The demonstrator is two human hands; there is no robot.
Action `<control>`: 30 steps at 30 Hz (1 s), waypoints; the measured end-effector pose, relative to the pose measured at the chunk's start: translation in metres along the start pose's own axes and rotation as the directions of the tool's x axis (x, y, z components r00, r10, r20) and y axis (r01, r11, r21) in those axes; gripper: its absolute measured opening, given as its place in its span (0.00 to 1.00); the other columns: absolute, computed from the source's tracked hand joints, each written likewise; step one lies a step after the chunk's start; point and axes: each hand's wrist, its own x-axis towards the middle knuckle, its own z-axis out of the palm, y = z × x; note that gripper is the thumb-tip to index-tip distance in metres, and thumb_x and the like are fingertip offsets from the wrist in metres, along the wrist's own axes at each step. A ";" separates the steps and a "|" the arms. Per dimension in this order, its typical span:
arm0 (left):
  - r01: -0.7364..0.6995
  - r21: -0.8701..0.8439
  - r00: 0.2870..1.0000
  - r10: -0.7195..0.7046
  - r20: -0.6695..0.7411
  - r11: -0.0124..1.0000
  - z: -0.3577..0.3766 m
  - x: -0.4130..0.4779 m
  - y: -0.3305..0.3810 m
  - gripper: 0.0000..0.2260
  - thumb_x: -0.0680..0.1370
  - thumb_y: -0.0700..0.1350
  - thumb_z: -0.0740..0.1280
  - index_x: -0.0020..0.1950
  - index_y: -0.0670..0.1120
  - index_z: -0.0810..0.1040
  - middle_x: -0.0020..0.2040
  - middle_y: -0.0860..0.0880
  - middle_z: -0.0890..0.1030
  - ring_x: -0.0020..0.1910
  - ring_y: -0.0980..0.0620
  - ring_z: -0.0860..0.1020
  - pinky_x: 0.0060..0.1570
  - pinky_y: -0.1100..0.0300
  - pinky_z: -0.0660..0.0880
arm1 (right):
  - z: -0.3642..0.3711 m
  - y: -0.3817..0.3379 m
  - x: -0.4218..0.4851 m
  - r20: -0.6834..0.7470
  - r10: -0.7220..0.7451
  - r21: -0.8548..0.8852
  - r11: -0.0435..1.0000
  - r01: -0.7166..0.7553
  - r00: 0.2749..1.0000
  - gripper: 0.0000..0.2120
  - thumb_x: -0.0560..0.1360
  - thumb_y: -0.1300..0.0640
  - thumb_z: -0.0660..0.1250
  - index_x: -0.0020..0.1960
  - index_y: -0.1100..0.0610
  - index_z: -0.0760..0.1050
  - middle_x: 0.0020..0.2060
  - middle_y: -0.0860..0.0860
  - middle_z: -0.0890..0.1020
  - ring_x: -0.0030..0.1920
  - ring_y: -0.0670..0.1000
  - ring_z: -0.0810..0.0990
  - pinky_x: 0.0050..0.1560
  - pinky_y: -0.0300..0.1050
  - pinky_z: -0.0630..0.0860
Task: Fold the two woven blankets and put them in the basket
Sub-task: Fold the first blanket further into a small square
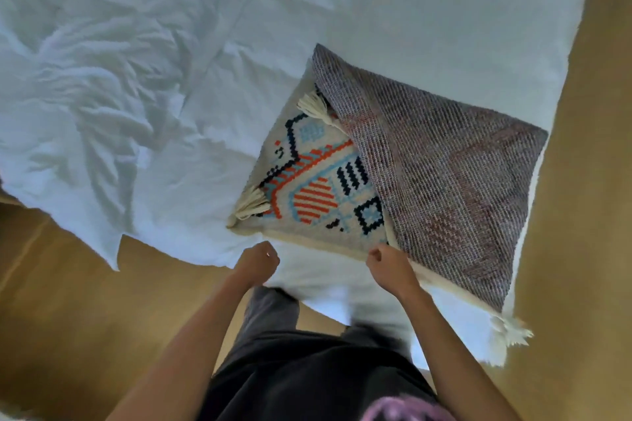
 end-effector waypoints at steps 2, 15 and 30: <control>-0.065 0.115 0.998 0.061 0.034 0.991 -0.025 0.028 0.001 0.11 0.79 0.42 0.56 0.37 0.46 0.68 0.38 0.46 0.73 0.37 0.49 0.70 0.39 0.59 0.66 | 0.016 -0.020 0.009 -0.025 0.041 0.024 0.999 -0.041 0.999 0.09 0.78 0.57 0.58 0.55 0.59 0.73 0.46 0.51 0.75 0.47 0.52 0.74 0.47 0.45 0.72; -0.452 0.726 0.891 0.295 0.344 0.519 -0.060 0.165 -0.045 0.23 0.74 0.44 0.61 0.69 0.46 0.66 0.68 0.46 0.67 0.70 0.44 0.63 0.69 0.48 0.58 | 0.137 -0.106 0.097 0.020 -0.084 -0.286 0.954 0.086 0.996 0.19 0.77 0.61 0.59 0.68 0.58 0.67 0.66 0.57 0.69 0.65 0.58 0.67 0.62 0.50 0.67; -0.340 0.853 0.937 0.225 0.269 0.397 -0.057 0.177 -0.099 0.22 0.76 0.39 0.64 0.69 0.45 0.64 0.66 0.43 0.69 0.59 0.44 0.74 0.55 0.54 0.71 | 0.190 -0.106 0.128 -0.079 -0.236 -0.512 0.843 0.164 0.969 0.20 0.51 0.66 0.79 0.43 0.60 0.80 0.39 0.56 0.82 0.40 0.57 0.82 0.37 0.49 0.80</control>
